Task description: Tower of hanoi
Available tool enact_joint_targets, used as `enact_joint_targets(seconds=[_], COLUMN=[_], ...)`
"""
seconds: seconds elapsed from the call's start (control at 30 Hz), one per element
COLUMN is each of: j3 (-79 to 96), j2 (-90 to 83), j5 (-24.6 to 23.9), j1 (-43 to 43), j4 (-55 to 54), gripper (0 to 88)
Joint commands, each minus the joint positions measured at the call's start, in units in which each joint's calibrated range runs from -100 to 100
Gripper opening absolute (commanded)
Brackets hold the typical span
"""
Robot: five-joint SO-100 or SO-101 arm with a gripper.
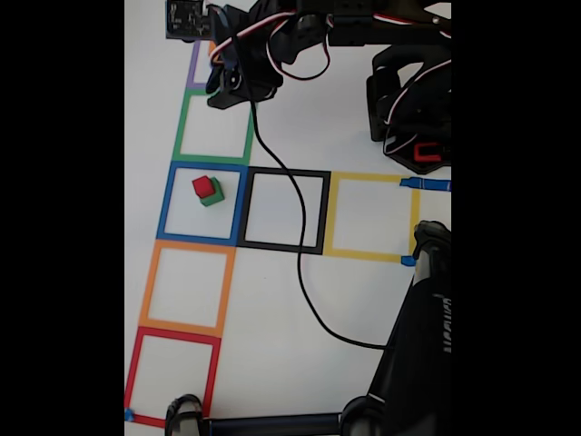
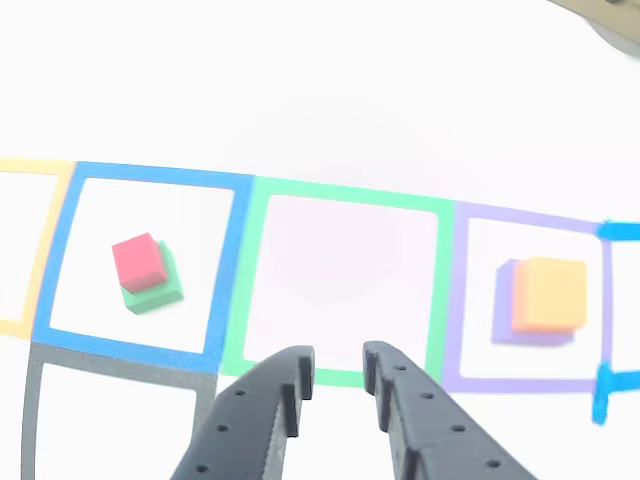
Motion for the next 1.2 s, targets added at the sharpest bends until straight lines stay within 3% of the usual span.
enact_joint_targets(seconds=[0.0,0.2,0.33,0.53,0.7,0.8,0.97,1.17], j3=[-19.1,-44.7,-52.2,-54.4,-45.4,-33.9,-5.7,15.8], j2=[-0.7,6.5,9.2,10.9,8.4,4.6,-5.3,-6.7], j5=[0.0,0.0,0.0,0.0,0.0,0.0,0.0,0.0], j1=[9.2,19.2,21.0,26.2,32.4,34.6,38.5,43.1], j4=[14.8,30.6,30.8,30.8,30.3,24.9,4.1,-18.5], gripper=[1.1,1.1,1.1,1.1,2.1,3.8,16.4,29.0])
